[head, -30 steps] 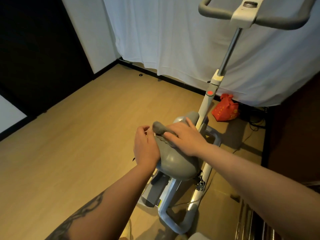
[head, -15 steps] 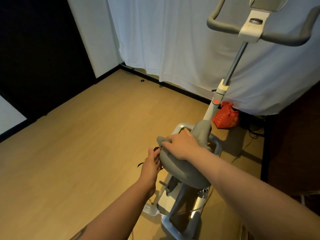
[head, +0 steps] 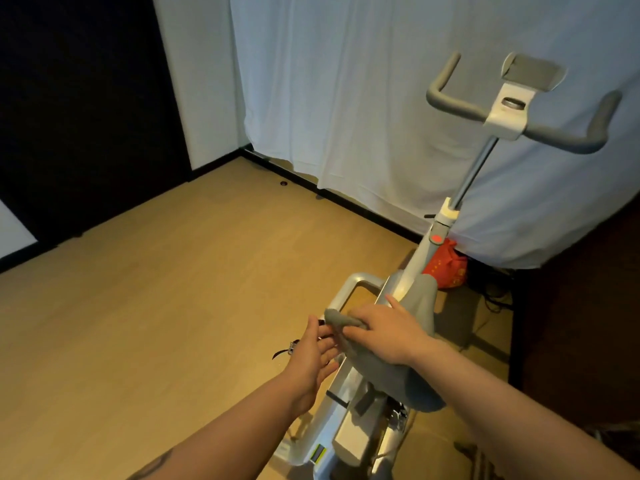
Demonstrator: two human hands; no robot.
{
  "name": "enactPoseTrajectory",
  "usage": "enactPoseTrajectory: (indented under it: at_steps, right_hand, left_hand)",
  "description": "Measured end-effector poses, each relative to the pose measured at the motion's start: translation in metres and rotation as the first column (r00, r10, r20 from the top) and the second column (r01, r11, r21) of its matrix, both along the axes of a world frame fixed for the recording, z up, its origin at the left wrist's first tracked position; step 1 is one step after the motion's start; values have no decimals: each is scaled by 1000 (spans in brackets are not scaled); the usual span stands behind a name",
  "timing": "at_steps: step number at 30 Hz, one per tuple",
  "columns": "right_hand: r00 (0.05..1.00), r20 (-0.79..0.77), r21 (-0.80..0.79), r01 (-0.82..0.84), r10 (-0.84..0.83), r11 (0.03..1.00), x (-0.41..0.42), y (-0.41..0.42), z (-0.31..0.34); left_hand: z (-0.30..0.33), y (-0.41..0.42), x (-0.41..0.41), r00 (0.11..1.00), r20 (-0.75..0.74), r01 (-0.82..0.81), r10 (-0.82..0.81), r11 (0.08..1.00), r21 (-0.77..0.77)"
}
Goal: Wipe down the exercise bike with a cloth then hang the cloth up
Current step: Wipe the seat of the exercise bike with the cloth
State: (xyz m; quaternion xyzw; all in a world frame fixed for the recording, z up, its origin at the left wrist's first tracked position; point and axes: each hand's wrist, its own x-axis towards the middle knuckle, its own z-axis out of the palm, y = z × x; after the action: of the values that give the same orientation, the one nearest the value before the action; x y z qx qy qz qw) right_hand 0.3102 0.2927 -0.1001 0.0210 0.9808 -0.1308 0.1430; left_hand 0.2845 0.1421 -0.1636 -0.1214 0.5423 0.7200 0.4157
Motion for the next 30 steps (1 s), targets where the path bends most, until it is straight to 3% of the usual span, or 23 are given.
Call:
enactPoseTrajectory:
  at_steps: [3, 5, 8, 9, 11, 13, 17, 21, 26, 30]
  right_hand:
    - [987, -73, 103, 147, -140, 984, -2, -20, -1]
    - [985, -164, 286, -7, 56, 958, 14, -39, -14]
    - [963, -162, 258, -171, 217, 951, 26, -25, -16]
    - [968, -191, 192, -128, 165, 973, 24, -19, -14]
    - [958, -265, 48, 126, -109, 991, 23, -28, -12]
    - [895, -345, 73, 325, -282, 943, 30, -52, -25]
    - [942, -314, 292, 215, -119, 932, 53, -61, -41]
    - [864, -365, 208, 438, -346, 875, 55, -60, -35]
    - [893, -355, 254, 377, -277, 890, 46, -58, -32]
    - [842, -278, 60, 495, -462, 867, 9, -38, -19]
  left_hand:
    - [2, -2, -3, 999, 32, 23, -23, 1000, 8]
    - [2, -3, -5, 998, 42, 51, -53, 998, 29]
    - [-4, -4, -6, 995, 61, 75, -77, 997, 32]
    - [-6, -4, -7, 995, 50, 88, -89, 996, 22]
    - [-9, -2, -9, 994, 23, 111, -111, 994, 6]
    - [-5, 2, -9, 990, 10, 139, -139, 990, -5]
    - [-1, 7, -12, 975, -45, 218, -219, 976, -25]
    - [3, 8, -11, 967, -77, 240, -242, 970, -27]
    - [8, 8, -13, 959, -117, 255, -257, 966, -26]
    - [15, 12, -9, 958, -129, 257, -258, 966, -22]
